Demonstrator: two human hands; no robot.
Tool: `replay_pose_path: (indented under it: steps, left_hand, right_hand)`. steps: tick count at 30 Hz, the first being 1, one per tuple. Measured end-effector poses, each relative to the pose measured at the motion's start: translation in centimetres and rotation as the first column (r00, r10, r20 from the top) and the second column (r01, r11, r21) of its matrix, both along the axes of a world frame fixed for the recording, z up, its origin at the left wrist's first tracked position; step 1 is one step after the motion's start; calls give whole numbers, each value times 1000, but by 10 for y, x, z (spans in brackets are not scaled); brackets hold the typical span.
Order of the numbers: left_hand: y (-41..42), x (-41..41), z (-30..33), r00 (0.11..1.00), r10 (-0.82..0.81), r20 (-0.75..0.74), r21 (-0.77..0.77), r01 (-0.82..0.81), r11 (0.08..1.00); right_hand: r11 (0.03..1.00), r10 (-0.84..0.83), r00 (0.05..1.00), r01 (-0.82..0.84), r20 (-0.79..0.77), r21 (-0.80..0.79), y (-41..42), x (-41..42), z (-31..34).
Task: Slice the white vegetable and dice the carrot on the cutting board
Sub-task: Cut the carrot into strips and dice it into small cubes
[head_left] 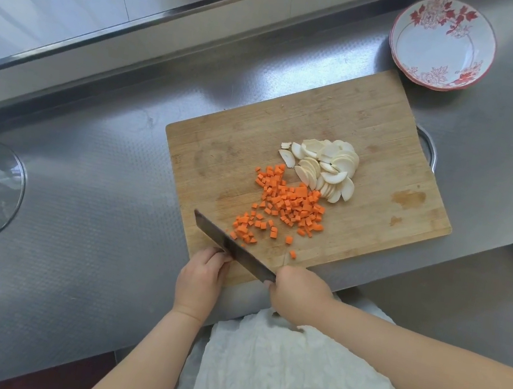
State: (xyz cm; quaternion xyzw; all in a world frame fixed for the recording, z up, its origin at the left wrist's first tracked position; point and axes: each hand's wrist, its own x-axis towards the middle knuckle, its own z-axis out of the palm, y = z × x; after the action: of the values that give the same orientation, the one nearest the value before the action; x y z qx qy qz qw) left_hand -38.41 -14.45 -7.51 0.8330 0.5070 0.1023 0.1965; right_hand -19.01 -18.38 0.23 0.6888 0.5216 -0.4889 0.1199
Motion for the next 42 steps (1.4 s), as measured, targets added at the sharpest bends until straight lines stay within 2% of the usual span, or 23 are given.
replay_pose_path:
  steps: [3, 7, 14, 23, 28, 32, 38, 42]
  left_hand:
    - [-1, 2, 4, 1000, 10, 25, -18, -10, 1000]
    - [-5, -4, 6, 997, 51, 54, -24, -50, 998]
    - [-8, -8, 0, 999, 39, 24, 8, -39, 999]
    - [-4, -4, 2, 1000, 7, 2, 27, -7, 1000]
    - [-5, -4, 2, 1000, 28, 9, 42, -29, 999]
    - [-8, -1, 2, 997, 77, 6, -47, -76, 996]
    - [-11, 2, 3, 947, 301, -107, -176, -316, 932]
    - [-2, 17, 6, 941, 335, -58, -198, -339, 919]
  right_hand:
    - [995, -94, 995, 95, -37, 19, 1, 3, -1]
    - [992, -99, 993, 103, -57, 72, -6, 9, 1]
    - [996, 12, 998, -7, -61, 87, -12, 9, 6]
    - [1000, 6, 999, -6, -41, 15, -12, 5, 4]
    - [998, 69, 997, -69, 26, 1, -8, -3, 4]
    - [999, -46, 999, 46, -16, 14, -2, 2, 4]
    - [973, -228, 974, 228, -23, 35, 2, 25, 11]
    - [954, -294, 955, 296, -32, 49, 4, 40, 20]
